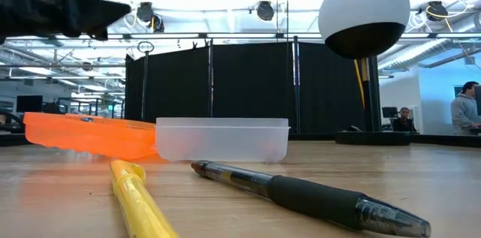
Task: Pick & place school supplies into a supply box
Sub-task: Put the transparent pen into the transparent supply box
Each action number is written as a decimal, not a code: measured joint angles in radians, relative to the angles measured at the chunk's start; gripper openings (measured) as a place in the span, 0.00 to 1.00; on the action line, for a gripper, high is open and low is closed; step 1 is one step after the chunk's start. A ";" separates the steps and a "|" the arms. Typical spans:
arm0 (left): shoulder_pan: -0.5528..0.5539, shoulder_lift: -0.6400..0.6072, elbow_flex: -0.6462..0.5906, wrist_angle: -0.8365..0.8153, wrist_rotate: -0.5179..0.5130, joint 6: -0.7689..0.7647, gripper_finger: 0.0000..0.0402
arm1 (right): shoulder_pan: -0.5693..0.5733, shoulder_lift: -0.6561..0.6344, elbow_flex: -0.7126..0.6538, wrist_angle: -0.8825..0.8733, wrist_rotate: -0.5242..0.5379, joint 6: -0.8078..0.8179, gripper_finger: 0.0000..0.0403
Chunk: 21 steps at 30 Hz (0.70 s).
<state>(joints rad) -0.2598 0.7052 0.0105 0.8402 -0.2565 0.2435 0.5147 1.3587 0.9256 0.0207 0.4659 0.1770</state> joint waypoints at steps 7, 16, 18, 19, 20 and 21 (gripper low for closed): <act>-0.090 -0.274 0.000 -0.344 -0.086 0.035 0.03 | 0.120 0.098 0.096 0.025 0.126 0.055 0.00; -0.122 -0.446 0.000 -0.487 -0.086 -0.019 0.07 | 0.143 0.165 0.148 0.018 0.183 0.364 0.00; -0.122 -0.445 0.000 -0.503 -0.085 -0.039 0.10 | 0.143 0.221 0.216 -0.009 0.138 0.408 0.00; -0.122 -0.444 0.000 -0.513 -0.086 -0.047 0.10 | 0.141 0.256 0.264 -0.022 0.110 0.423 0.00; -0.122 -0.444 0.000 -0.516 -0.085 -0.053 0.11 | 0.140 0.295 0.317 -0.046 0.078 0.436 0.00; -0.122 -0.444 0.000 -0.517 -0.085 -0.063 0.12 | 0.140 0.336 0.376 -0.085 0.048 0.451 0.00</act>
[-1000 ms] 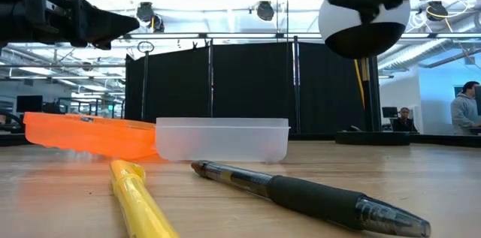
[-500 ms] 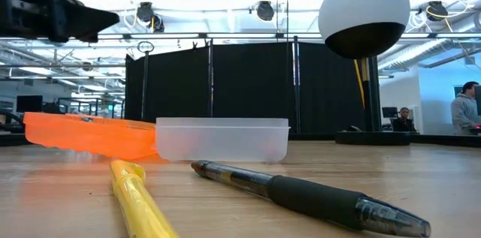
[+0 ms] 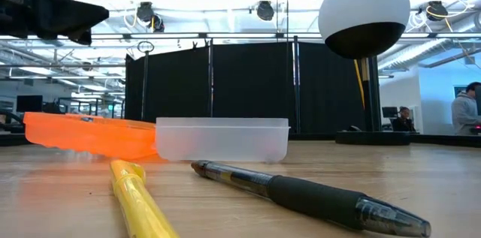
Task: Pick & place school supplies into a supply box
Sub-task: Put the transparent pen into the transparent supply box
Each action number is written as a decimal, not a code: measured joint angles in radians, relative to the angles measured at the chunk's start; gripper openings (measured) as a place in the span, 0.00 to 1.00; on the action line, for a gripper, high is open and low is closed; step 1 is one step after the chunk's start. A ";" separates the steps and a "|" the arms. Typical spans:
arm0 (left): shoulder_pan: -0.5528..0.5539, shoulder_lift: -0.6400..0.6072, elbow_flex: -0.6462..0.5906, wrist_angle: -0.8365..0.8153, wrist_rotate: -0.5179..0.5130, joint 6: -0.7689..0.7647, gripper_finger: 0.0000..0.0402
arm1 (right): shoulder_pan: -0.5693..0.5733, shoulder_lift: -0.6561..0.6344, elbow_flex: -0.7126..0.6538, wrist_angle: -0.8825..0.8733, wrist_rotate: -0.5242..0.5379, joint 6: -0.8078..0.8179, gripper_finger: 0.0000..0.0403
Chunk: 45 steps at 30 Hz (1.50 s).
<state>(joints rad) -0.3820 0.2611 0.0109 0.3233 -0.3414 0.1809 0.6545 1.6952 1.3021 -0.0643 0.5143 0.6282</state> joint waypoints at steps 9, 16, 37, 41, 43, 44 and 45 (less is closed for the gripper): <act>0.000 0.000 0.000 -0.005 0.001 -0.091 0.12 | -0.055 0.412 0.609 -0.632 -0.319 0.320 0.00; 0.000 0.000 0.000 0.028 0.001 -0.084 0.12 | -0.123 0.554 0.726 -0.834 -0.479 0.462 0.00; 0.000 0.000 0.000 0.038 0.000 -0.054 0.12 | -0.180 0.559 0.560 -0.628 -0.705 0.554 0.31; 0.000 0.000 0.000 0.037 0.000 -0.064 0.12 | -0.175 0.559 0.526 -0.611 -0.701 0.568 0.36; 0.000 0.000 0.000 0.037 0.000 -0.064 0.12 | -0.173 0.559 0.508 -0.578 -0.698 0.578 0.37; 0.000 0.000 0.000 0.037 0.000 -0.064 0.12 | -0.172 0.558 0.496 -0.561 -0.695 0.585 0.37; 0.000 0.000 0.000 0.037 0.000 -0.064 0.12 | -0.172 0.558 0.482 -0.544 -0.688 0.589 0.37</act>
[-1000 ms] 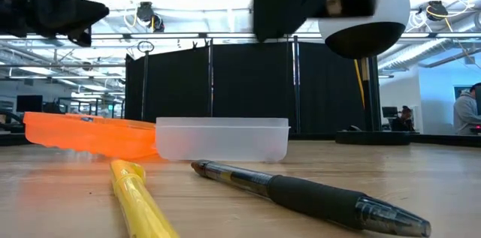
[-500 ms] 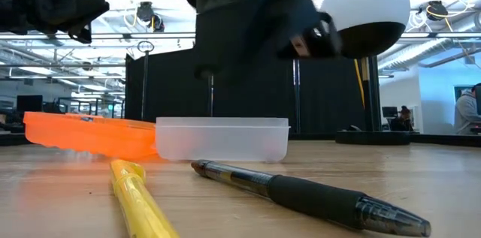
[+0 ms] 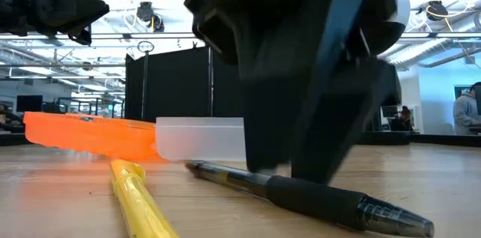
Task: Pick & place school supplies into a supply box
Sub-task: Put the transparent pen into the transparent supply box
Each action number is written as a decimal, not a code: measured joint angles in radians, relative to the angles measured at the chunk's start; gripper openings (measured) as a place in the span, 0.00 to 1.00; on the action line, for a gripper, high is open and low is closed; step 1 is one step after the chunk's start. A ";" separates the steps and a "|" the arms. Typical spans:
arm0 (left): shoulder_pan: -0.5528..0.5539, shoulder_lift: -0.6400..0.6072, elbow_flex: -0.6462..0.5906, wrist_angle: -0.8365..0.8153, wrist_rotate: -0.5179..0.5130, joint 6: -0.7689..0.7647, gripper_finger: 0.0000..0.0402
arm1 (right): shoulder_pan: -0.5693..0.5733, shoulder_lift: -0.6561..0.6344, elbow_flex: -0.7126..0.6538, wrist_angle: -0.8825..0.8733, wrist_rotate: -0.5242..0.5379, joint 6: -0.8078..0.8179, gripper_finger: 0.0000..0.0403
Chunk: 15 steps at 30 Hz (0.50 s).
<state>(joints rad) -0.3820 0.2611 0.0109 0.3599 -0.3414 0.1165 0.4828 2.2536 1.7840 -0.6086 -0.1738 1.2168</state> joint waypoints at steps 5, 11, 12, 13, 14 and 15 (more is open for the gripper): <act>0.000 0.000 0.000 -0.001 0.000 -0.003 0.12 | 0.003 -0.005 -0.055 0.059 0.013 -0.020 0.37; 0.000 0.000 0.000 -0.020 0.000 -0.003 0.12 | -0.006 -0.007 -0.085 0.012 0.019 0.000 0.37; 0.000 0.000 0.000 -0.022 0.000 -0.003 0.12 | -0.009 -0.007 -0.085 -0.021 0.026 -0.001 0.36; 0.000 0.000 0.000 -0.022 0.000 -0.003 0.12 | -0.011 -0.006 -0.086 -0.059 0.038 -0.001 0.35; 0.000 0.000 0.000 -0.021 0.000 -0.003 0.12 | -0.013 -0.006 -0.086 -0.094 0.045 -0.002 0.34; 0.000 0.000 0.000 -0.021 0.000 -0.003 0.12 | -0.015 -0.005 -0.087 -0.130 0.049 -0.003 0.33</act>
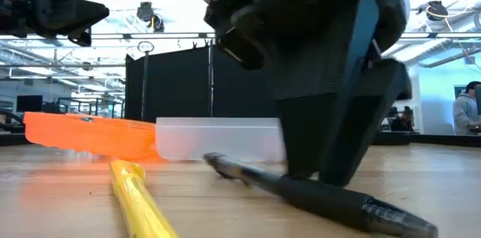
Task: Pick & place school supplies into a supply box
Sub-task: Put the transparent pen into the transparent supply box
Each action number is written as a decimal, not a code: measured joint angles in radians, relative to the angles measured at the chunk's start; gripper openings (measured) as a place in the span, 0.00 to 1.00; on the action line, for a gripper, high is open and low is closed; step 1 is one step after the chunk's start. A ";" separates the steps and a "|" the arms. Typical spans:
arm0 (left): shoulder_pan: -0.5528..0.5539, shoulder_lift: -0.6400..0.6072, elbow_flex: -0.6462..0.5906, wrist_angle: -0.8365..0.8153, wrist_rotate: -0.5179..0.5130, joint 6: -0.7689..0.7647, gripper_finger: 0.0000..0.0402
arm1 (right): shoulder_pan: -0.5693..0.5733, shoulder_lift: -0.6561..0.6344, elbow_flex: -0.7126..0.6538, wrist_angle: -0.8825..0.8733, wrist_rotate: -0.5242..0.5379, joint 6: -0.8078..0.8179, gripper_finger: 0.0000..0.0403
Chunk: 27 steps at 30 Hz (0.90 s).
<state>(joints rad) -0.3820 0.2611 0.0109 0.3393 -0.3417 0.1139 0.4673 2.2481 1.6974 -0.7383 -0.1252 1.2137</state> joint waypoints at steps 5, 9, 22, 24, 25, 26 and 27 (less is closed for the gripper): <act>0.000 0.000 0.000 0.001 0.000 0.000 0.12 | -0.001 0.000 -0.002 -0.122 0.032 -0.026 0.30; 0.000 0.000 0.000 0.001 0.000 -0.012 0.12 | 0.000 0.002 -0.002 -0.151 0.053 -0.030 0.29; 0.000 0.000 0.000 0.000 0.000 -0.015 0.12 | 0.014 -0.053 -0.006 -0.135 0.202 -0.161 0.27; 0.000 0.000 0.000 0.000 0.000 -0.015 0.12 | 0.020 -0.072 -0.010 -0.141 0.243 -0.161 0.27; 0.000 0.000 0.000 0.000 0.000 -0.016 0.12 | 0.025 -0.081 -0.010 -0.139 0.275 -0.162 0.27; 0.000 0.000 0.000 -0.001 0.000 -0.016 0.12 | 0.030 -0.097 -0.010 -0.137 0.291 -0.162 0.27; 0.000 0.000 0.000 -0.002 0.000 -0.015 0.12 | 0.037 -0.114 -0.009 -0.131 0.297 -0.167 0.27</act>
<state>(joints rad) -0.3820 0.2615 0.0109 0.3378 -0.3415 0.0986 0.5041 2.1342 1.6883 -0.8693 0.1715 1.0472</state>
